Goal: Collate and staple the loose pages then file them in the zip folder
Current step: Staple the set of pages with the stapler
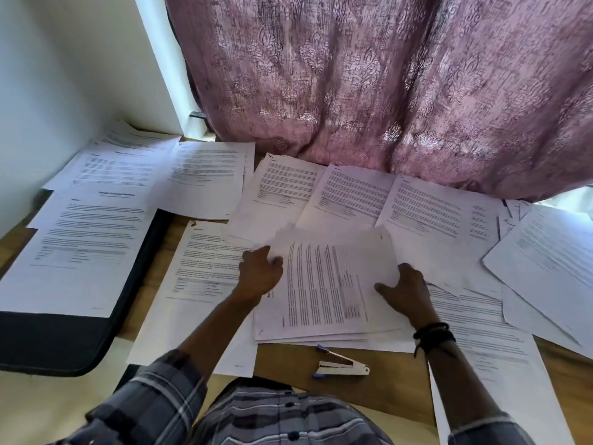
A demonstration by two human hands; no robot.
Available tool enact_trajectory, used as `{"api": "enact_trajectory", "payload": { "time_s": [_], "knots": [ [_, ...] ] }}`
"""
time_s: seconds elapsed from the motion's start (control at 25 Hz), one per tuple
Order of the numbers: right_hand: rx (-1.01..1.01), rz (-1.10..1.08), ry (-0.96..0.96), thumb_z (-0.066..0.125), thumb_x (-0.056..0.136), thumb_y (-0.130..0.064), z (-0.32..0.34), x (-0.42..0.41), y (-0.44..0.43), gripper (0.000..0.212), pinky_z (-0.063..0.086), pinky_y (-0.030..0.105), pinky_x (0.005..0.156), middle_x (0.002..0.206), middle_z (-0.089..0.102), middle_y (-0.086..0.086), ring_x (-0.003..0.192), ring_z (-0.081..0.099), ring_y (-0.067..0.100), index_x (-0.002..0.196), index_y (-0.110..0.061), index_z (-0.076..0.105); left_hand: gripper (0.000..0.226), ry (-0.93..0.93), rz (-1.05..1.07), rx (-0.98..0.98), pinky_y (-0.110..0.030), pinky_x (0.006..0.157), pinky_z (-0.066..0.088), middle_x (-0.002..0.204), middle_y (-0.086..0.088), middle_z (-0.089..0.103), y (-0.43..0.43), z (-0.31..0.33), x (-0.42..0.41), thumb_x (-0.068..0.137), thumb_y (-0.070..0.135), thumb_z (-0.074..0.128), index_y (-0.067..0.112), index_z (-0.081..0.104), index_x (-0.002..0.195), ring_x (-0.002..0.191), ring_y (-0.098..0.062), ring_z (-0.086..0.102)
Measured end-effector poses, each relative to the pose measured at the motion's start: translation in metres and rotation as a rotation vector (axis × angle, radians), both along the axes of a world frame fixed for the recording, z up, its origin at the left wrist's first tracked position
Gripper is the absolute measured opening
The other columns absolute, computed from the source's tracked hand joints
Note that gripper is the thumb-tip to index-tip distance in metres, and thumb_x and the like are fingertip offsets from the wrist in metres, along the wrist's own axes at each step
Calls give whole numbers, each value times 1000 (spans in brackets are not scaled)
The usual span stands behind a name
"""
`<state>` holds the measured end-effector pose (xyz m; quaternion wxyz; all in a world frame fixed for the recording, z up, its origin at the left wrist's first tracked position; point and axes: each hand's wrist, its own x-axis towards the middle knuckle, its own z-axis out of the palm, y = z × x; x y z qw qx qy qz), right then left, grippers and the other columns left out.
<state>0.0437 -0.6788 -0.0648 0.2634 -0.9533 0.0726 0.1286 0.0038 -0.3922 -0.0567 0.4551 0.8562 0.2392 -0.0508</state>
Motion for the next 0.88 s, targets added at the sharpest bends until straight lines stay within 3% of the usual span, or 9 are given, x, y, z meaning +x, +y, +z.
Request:
{"api": "enact_trajectory", "payload": {
  "time_s": [0.08,0.16,0.24,0.32,0.36,0.52,0.68,0.8,0.88],
  "knots": [
    [57,-47,-6,77,81,-28,-4,-1,6,60,46,47,96,121,52,22,113,51,39,125,-1,48,51,46,58,-88,-51,101,45,126,-14,60,0,2,3,77,39,61,17,59,124,118,-34,55],
    [170,-96,-8,80,77,-27,-6,2,7,56,51,45,89,118,55,20,107,54,37,119,-4,51,64,63,109,-202,-51,99,47,126,-12,60,0,10,6,65,41,66,15,58,122,117,-31,56],
    [256,-127,-27,82,75,-21,-6,5,7,50,52,40,82,114,58,19,105,57,36,112,-5,55,67,49,214,-316,-42,86,54,122,-7,58,1,15,8,70,28,80,12,48,126,109,-27,59],
    [304,-104,-72,81,76,-15,-4,3,7,44,49,32,74,108,61,16,103,59,35,110,-1,57,62,24,271,-371,-32,66,53,113,-5,53,2,23,6,78,12,78,10,39,127,99,-24,59],
    [326,-95,-82,81,77,-13,-4,2,6,42,48,29,70,107,62,14,101,60,34,110,0,58,58,5,262,-382,-31,65,53,112,-5,55,3,26,5,80,8,77,10,42,126,96,-25,61],
    [491,-60,-89,80,80,-16,4,1,-7,41,56,22,68,106,68,10,87,66,19,112,-2,61,32,-234,74,-484,-38,82,58,108,-9,72,5,58,-3,83,6,72,8,65,114,95,-24,70],
    [911,4,-44,79,78,-21,22,5,-22,58,60,38,81,118,69,5,105,69,22,129,-13,53,23,-378,-186,-678,-33,74,59,100,-5,74,10,107,-3,87,4,64,9,64,109,92,-23,72],
    [1002,142,13,70,87,-15,37,14,-26,52,54,48,93,128,66,6,116,65,26,135,-13,51,29,-445,-285,-773,-33,76,57,103,-7,73,18,119,4,82,7,62,8,61,111,96,-25,70],
    [1040,165,-47,69,87,-11,45,20,-27,47,54,45,95,128,66,8,118,64,28,132,-10,55,30,-483,-301,-776,-32,76,57,104,-6,73,24,118,11,84,8,60,8,58,114,96,-25,70]
  ]
}}
